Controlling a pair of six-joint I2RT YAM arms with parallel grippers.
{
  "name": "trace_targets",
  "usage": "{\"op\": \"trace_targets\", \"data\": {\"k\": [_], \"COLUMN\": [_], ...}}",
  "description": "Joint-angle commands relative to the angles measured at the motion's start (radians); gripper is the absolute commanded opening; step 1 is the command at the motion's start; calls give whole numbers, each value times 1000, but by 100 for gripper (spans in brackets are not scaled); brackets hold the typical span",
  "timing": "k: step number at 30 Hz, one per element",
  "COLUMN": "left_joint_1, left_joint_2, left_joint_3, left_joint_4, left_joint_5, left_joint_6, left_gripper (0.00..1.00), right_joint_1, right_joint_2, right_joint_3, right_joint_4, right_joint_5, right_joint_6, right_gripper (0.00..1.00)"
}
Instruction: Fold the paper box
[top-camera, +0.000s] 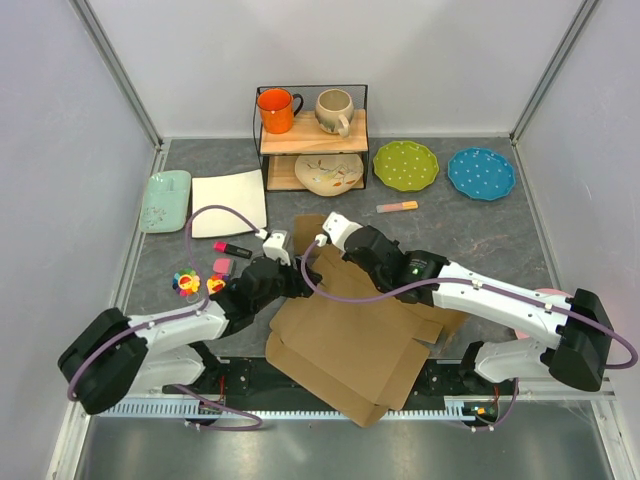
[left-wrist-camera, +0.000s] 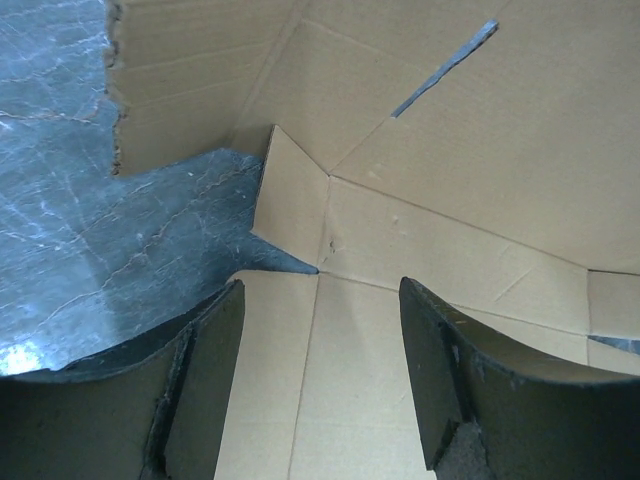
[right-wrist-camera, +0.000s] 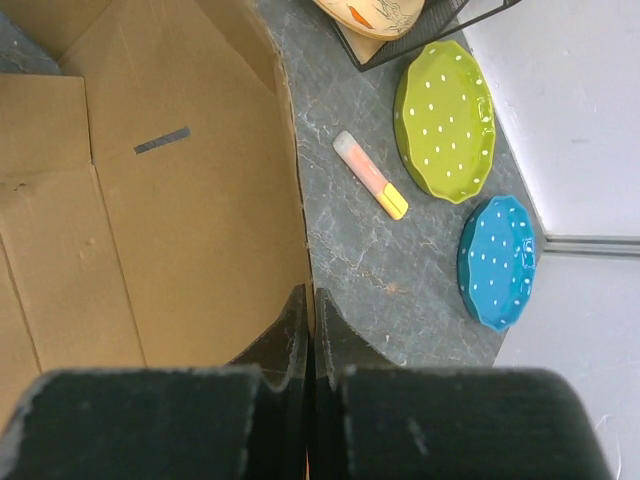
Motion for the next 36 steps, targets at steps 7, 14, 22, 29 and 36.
{"op": "trace_targets", "data": {"k": [7, 14, 22, 29, 36], "left_joint_1": [-17, -25, -76, -211, -261], "left_joint_2": [281, 410, 361, 422, 410], "left_joint_3": [163, 220, 125, 152, 166], "left_joint_4": [49, 113, 307, 337, 244], "left_joint_5": [-141, -122, -138, -125, -237], "left_joint_6": [-100, -65, 71, 259, 228], "left_gripper": [70, 64, 36, 37, 59], "right_joint_1": [5, 5, 5, 4, 4], "right_joint_2": [-20, -9, 0, 14, 3], "right_joint_3": [13, 12, 13, 19, 12], "right_joint_4": [21, 28, 33, 34, 28], "right_joint_5": [-57, -64, -68, -73, -79], "right_joint_6": [83, 86, 86, 89, 95], "right_gripper": [0, 0, 0, 0, 0]}}
